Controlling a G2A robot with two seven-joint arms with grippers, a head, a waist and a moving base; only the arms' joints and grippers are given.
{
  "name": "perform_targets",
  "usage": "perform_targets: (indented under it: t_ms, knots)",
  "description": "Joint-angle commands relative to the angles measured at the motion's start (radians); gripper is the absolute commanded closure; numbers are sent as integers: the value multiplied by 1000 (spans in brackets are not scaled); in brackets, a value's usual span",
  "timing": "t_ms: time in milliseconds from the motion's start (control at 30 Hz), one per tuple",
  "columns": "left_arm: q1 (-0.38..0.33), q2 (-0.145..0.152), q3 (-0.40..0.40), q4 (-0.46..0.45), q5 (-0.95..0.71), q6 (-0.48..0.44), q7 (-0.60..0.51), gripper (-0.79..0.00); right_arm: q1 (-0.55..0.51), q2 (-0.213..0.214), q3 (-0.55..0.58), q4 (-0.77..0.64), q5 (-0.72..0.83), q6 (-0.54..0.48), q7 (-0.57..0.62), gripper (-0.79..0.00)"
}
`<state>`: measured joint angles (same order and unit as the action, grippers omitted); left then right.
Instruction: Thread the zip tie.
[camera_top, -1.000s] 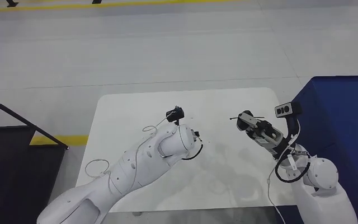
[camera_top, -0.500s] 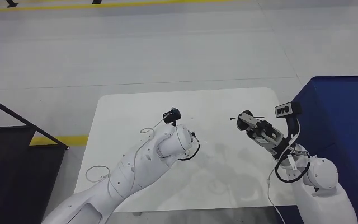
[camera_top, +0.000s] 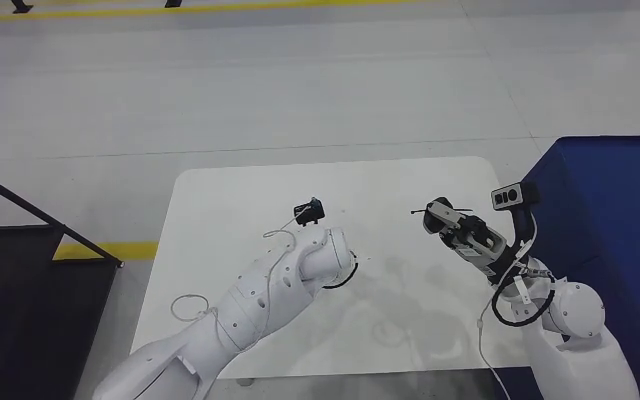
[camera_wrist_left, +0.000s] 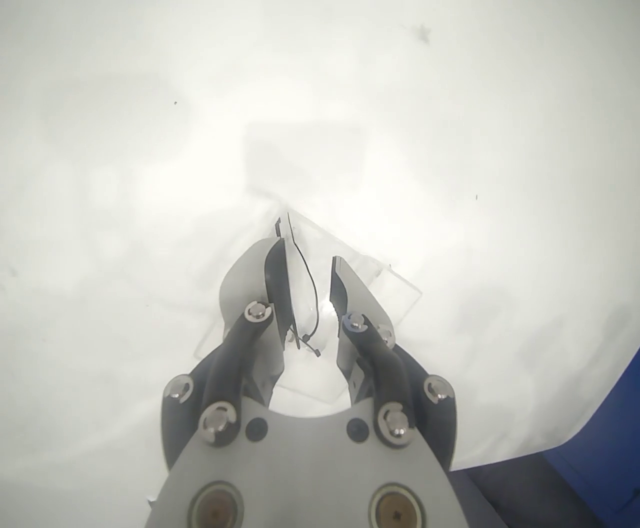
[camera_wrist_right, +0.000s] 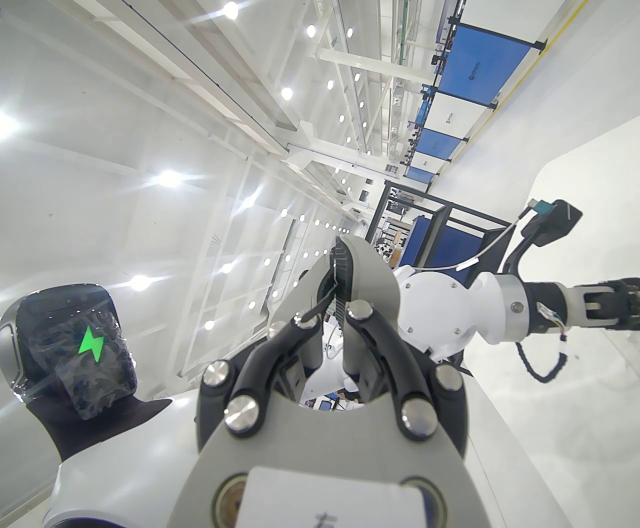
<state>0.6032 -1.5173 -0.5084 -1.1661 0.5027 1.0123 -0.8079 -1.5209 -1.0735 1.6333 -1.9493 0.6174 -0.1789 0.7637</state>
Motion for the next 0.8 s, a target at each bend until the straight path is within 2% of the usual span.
perform_targets:
  t_ms: [0, 100, 167, 533, 767]
  knots:
    - [-19, -16, 11, 44, 1, 0, 0, -129, 0, 0, 0, 0, 0, 0, 0, 0]
    - [-40, -39, 21, 101, -5, 0, 0, -135, 0, 0, 0, 0, 0, 0, 0, 0]
    - [-51, -55, 21, 131, 6, 0, 0, -172, 0, 0, 0, 0, 0, 0, 0, 0]
    - [-74, -118, 20, 228, 11, 0, 0, -157, 0, 0, 0, 0, 0, 0, 0, 0]
    - [-71, -135, 17, 214, 39, 0, 0, -120, 0, 0, 0, 0, 0, 0, 0, 0]
